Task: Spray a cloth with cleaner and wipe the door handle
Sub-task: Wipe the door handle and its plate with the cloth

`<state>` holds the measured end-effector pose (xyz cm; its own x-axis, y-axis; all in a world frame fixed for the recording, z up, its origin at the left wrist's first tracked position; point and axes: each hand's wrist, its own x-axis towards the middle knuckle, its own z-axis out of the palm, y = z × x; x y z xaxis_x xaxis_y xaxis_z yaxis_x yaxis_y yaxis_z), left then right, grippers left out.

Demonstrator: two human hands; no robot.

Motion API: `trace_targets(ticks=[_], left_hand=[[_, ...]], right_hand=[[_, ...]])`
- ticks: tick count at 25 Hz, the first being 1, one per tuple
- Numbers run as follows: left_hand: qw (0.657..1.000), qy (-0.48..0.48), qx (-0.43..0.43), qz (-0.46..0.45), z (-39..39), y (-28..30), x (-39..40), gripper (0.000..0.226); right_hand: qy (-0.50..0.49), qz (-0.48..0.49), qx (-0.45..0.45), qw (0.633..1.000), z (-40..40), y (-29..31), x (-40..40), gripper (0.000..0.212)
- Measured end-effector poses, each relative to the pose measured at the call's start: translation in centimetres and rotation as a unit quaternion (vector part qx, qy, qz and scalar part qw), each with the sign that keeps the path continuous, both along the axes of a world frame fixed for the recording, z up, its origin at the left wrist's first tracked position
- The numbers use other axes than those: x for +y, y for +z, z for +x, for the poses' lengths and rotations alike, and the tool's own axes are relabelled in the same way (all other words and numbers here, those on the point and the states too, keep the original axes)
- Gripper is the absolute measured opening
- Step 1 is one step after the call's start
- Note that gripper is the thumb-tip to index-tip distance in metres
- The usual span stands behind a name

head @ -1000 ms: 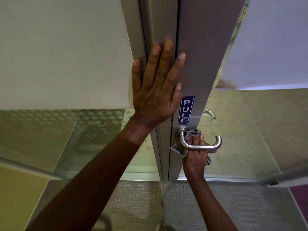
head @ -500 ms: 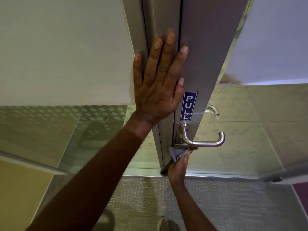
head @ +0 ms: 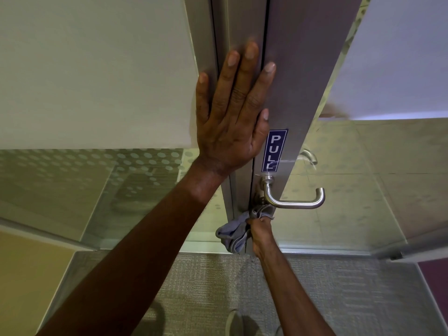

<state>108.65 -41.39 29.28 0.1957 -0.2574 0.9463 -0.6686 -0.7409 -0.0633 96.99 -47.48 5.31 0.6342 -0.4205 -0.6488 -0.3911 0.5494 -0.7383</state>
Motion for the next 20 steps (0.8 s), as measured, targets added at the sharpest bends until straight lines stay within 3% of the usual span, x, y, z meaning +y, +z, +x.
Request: trace_targets(ticks=[5,10,14,20], left_hand=[[1.0,0.0,-0.001,0.002,0.1,0.0,0.1,0.054],[1.0,0.005,-0.001,0.009,0.0,-0.1,0.0,0.054],[1.0,0.005,0.0,0.01,0.0,0.1,0.0,0.054],[1.0,0.022,0.001,0.012,0.0,-0.3,-0.1,0.054]], right_hand=[[-0.019,0.032,-0.018,0.999,0.1,-0.3,-0.7,0.026],[-0.039,0.165,-0.021,0.985,0.4,-2.3,-3.2,0.032],[-0.034,0.174,-0.01,0.984,0.5,-3.1,-3.7,0.032],[-0.039,0.216,-0.089,0.972,-0.5,-2.3,-4.3,0.033]])
